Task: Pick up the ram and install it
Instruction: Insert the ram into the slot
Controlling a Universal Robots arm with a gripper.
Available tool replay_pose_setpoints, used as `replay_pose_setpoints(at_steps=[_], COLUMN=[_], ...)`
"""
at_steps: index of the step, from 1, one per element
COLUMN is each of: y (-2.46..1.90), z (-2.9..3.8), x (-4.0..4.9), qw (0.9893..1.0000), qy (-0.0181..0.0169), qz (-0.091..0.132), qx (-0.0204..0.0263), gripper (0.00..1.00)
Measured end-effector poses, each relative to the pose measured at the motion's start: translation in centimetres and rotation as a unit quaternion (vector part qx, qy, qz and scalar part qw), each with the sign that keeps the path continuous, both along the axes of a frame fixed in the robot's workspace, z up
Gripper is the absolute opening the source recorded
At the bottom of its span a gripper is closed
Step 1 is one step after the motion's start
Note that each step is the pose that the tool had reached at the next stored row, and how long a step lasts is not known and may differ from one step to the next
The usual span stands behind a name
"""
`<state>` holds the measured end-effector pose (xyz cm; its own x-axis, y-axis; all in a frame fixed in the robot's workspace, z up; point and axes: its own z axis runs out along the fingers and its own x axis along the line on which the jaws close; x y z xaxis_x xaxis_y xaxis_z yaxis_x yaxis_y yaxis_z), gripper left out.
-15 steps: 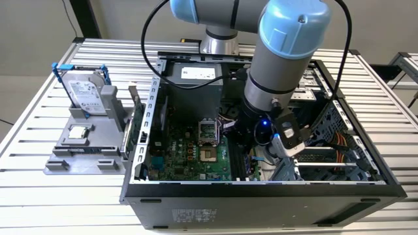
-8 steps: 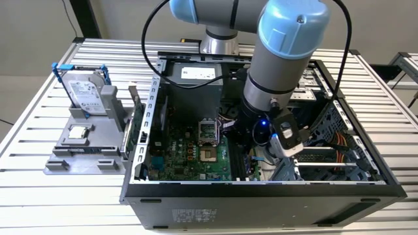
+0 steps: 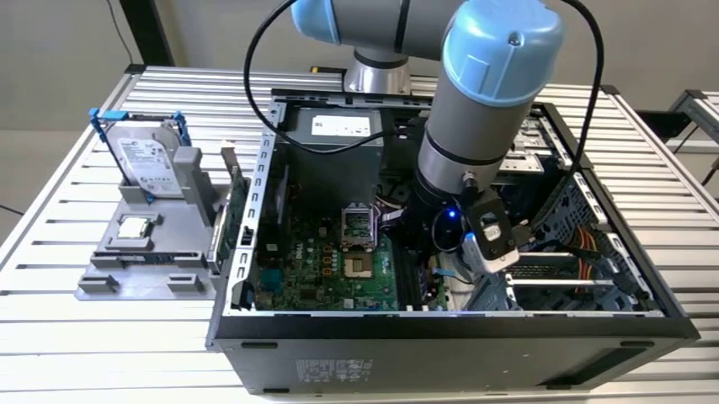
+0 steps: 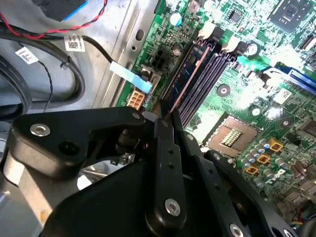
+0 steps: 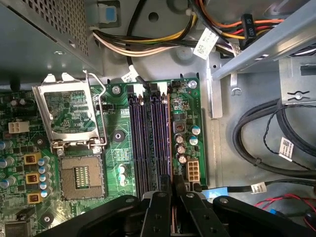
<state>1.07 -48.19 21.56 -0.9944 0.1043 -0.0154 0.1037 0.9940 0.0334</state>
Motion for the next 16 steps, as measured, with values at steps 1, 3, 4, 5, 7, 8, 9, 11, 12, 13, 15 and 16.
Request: replay_pose_setpoints(at_steps=[1,3,4,5,7,8,9,11,12,13,15,16], y=[0.0,0.0,0.0,0.0,0.0,0.0,0.0,0.0,0.0,0.0,0.0,0.0], z=[-0.01,-0.01,-0.01,-0.02,-0.02,-0.02,-0.01,-0.02,-0.01,-0.01,-0.01,-0.02], x=[0.0,0.0,0.0,0.0,0.0,0.0,0.0,0.0,0.0,0.0,0.0,0.0], qw=[1.0,1.0,1.0,1.0,1.0,1.0,1.0,1.0,1.0,1.0,1.0,1.0], qy=[0.0,0.0,0.0,0.0,0.0,-0.0001,0.0,-0.0001,0.0,0.0,0.0,-0.0001], qz=[0.0,0.0,0.0,0.0,0.0,0.0,0.0,0.0,0.0,0.0,0.0,0.0], qx=[0.0001,0.0001,0.0001,0.0001,0.0002,0.0002,0.0001,0.0002,0.0001,0.0001,0.0002,0.0001], gripper=[0.0,0.0,0.0,0.0,0.0,0.0,0.0,0.0,0.0,0.0,0.0,0.0])
